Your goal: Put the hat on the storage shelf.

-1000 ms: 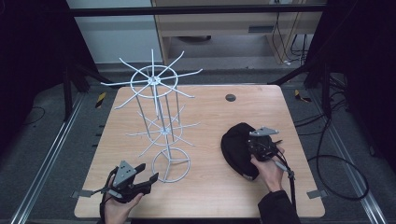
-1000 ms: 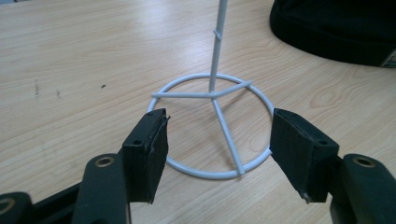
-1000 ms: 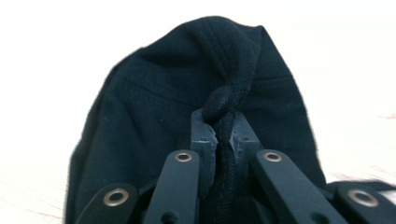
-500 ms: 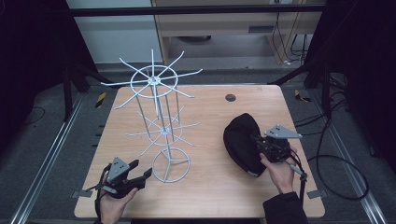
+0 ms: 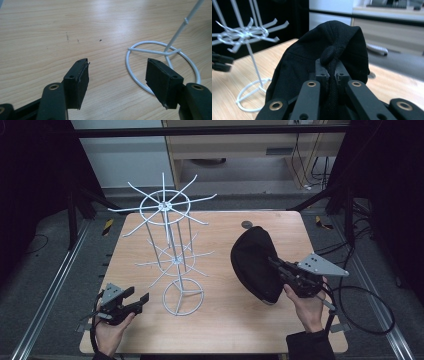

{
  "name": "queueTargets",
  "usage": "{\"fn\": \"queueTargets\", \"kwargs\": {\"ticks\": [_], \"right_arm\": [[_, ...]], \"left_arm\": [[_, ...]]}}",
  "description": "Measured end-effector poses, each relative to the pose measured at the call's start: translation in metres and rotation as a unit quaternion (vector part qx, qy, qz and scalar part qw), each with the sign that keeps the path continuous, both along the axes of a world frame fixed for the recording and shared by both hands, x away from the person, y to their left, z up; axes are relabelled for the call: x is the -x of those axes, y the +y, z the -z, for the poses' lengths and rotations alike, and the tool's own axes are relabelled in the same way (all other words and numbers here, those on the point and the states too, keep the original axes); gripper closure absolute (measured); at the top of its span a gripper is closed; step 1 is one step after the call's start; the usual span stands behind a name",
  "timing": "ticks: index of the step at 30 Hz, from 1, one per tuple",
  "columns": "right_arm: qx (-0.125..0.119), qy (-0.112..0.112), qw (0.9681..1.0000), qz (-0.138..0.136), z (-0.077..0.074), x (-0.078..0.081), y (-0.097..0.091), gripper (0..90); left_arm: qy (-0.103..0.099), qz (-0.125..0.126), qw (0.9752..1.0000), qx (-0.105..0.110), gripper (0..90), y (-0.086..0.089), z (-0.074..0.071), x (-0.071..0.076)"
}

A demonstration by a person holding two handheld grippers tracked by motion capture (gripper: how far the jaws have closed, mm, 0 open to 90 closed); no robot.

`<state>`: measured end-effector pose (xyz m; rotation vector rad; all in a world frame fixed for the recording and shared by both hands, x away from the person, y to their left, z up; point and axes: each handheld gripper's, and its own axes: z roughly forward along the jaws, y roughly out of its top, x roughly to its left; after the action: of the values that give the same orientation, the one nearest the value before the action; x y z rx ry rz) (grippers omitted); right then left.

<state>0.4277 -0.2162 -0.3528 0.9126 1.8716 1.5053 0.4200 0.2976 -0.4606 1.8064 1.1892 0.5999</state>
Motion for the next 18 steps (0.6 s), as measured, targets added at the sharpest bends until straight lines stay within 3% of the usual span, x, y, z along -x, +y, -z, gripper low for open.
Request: {"fn": "queueTargets", "kwargs": {"ticks": [7,18], "right_arm": [[-0.029,-0.041,0.9985,-0.024,-0.018,0.013,0.003,85.3],[-0.056,-0.105,0.9921,-0.038,-0.044,0.031,0.005,85.4]], "left_arm": [[0.002,-0.007,1.0,-0.006,34.6,0.003,0.001,-0.002],[0.005,-0.012,0.9999,-0.011,34.6,0.003,0.003,-0.004]]}}
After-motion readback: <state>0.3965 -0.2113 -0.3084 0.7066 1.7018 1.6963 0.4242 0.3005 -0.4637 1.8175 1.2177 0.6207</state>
